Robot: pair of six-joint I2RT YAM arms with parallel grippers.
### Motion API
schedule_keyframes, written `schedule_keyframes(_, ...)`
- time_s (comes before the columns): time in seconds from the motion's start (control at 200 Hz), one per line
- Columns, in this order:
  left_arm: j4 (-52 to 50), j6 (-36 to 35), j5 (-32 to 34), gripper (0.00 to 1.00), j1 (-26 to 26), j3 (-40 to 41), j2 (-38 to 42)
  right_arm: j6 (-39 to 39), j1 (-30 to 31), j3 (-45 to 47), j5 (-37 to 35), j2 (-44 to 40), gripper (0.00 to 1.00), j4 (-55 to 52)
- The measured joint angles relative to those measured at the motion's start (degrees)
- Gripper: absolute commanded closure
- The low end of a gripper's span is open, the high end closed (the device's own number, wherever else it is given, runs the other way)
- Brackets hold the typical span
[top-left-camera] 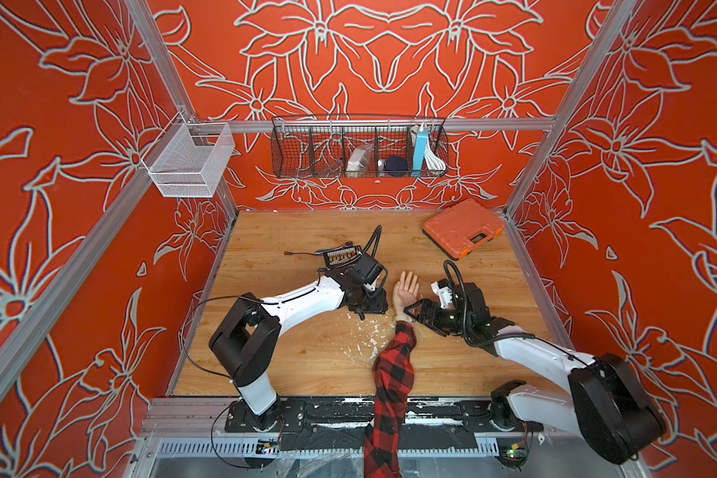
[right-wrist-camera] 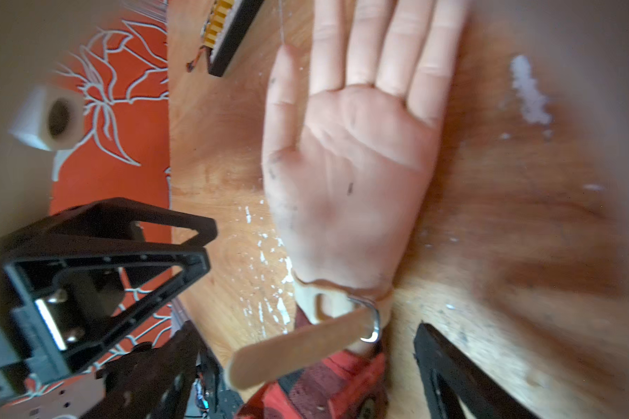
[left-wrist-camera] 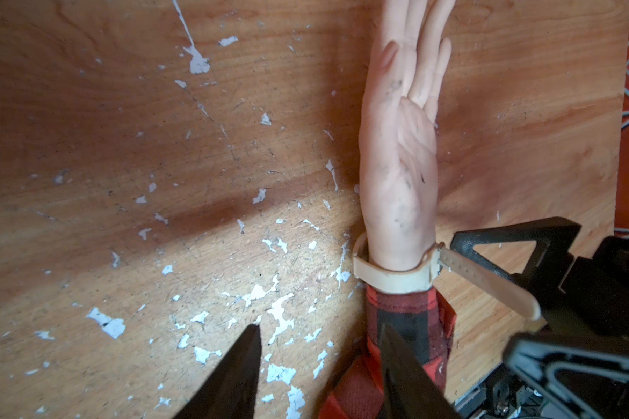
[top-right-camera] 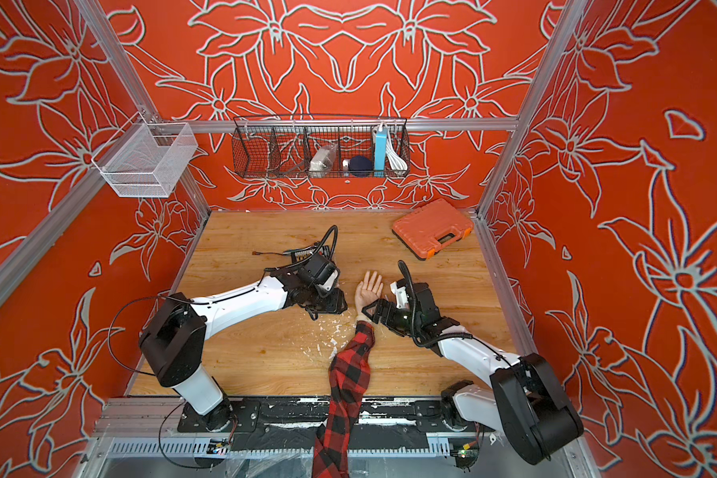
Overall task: Take off the watch
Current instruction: Untie the watch from the hand.
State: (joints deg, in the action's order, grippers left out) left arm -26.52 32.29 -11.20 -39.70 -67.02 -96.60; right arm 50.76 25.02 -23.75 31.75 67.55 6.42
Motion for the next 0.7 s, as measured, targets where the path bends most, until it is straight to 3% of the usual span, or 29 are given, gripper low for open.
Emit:
schedule_keyframes(0.13, 0.0, -0.1, 0.0, 0.47, 0.0, 0.0, 0.0, -0.9, 0.0, 0.1, -0.9, -0.4, 0.03, -0.7)
schedule_keyframes(0.701, 0.0, -0.2, 0.0, 0.47, 0.0, 0.0, 0.0, 4.6, 0.0, 1.7, 7.4, 3.6, 0.04, 11.8)
